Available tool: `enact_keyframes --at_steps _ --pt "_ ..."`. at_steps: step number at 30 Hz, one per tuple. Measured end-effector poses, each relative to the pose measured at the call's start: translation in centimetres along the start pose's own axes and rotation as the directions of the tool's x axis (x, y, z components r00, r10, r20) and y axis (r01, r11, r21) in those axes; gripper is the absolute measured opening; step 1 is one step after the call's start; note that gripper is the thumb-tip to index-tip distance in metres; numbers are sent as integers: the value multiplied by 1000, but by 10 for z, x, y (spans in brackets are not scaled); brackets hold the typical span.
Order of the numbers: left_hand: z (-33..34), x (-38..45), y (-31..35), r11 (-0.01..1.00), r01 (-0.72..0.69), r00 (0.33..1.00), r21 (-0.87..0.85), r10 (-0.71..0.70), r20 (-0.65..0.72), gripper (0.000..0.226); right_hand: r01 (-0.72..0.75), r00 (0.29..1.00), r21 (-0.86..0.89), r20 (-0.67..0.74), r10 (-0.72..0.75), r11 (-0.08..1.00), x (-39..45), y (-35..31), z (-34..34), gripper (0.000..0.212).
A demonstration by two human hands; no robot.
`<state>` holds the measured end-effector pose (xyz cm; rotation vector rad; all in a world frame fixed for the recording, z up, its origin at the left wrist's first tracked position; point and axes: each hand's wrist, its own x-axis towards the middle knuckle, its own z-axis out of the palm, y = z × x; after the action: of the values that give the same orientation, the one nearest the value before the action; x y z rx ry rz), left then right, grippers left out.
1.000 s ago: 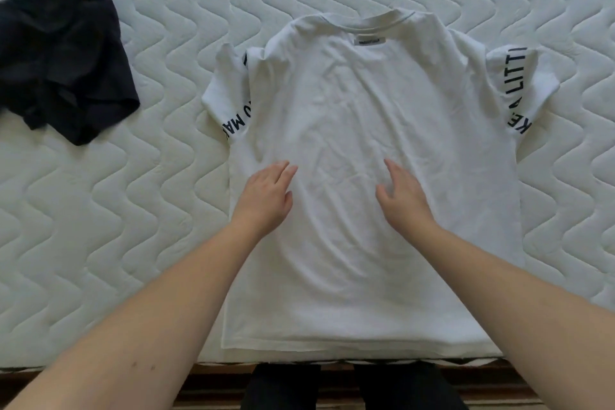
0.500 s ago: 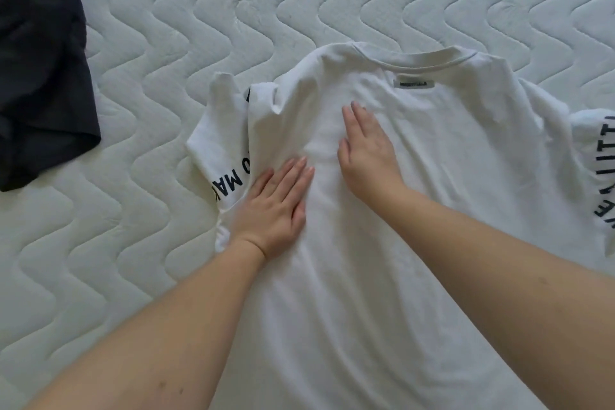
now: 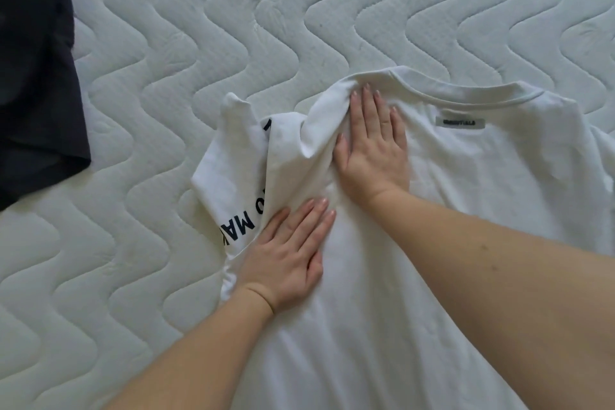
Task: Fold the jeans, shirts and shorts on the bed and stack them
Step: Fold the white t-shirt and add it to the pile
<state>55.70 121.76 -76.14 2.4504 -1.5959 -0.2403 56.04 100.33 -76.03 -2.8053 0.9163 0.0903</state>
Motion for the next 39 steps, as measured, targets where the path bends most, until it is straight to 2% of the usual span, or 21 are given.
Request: enact_keyframes --at_steps 6,8,10,11,13,14,15,17,19,21,23,25,28,33,35,39 --pt "-15 5 3 996 7 997 -89 -1 71 53 8 1000 -2 5 -8 1000 0 0 1 66" --pt "-28 10 -3 974 -16 998 -226 29 55 44 8 1000 1 -1 -8 1000 1 0 1 66" --pt "-47 21 -15 920 -39 998 -390 15 -65 32 6 1000 1 -7 -6 1000 1 1 2 65" --pt "-57 30 -22 914 -34 990 -404 -24 -137 29 6 1000 -1 -4 -6 1000 1 1 2 65" --pt "-75 55 -41 948 25 964 -317 -108 -244 30 8 1000 -4 0 -8 1000 1 0 3 65" --pt "-81 71 -54 961 92 956 -262 -159 -247 33 6 1000 -7 0 -6 1000 1 0 3 66" --pt "-87 85 -68 963 172 959 -207 -211 -187 37 3 1000 -9 1 -3 1000 1 0 2 66" --pt "-94 107 -98 956 282 958 -85 -276 79 47 2 1000 -17 5 -1 1000 1 0 1 66" --pt "-97 118 -120 973 232 931 9 -224 289 56 6 1000 -25 4 -6 1000 0 -1 1 67" --pt "-99 119 -132 974 226 908 -13 -206 365 62 5 1000 -23 4 -5 1000 0 0 1 67" --pt "-104 108 -139 949 307 906 -78 -266 330 61 2 1000 -22 3 -2 1000 0 -1 1 68" --pt "-107 86 -146 902 409 899 -139 -372 230 49 -3 1000 -22 -1 3 1000 0 -2 1 68" --pt "-113 52 -162 813 533 846 -235 -520 119 29 -5 1000 -20 -2 5 1000 0 -2 0 69" --pt "-119 8 -175 689 651 735 -319 -677 39 15 -9 1000 -28 -2 9 1000 0 -2 1 69" --pt "-119 -7 -175 644 695 696 -318 -714 74 15 -10 1000 -26 -3 10 1000 0 -2 1 69" --pt "-118 -27 -173 590 785 618 -189 -729 292 35 -9 1000 -20 -8 9 1000 -1 -2 1 70"
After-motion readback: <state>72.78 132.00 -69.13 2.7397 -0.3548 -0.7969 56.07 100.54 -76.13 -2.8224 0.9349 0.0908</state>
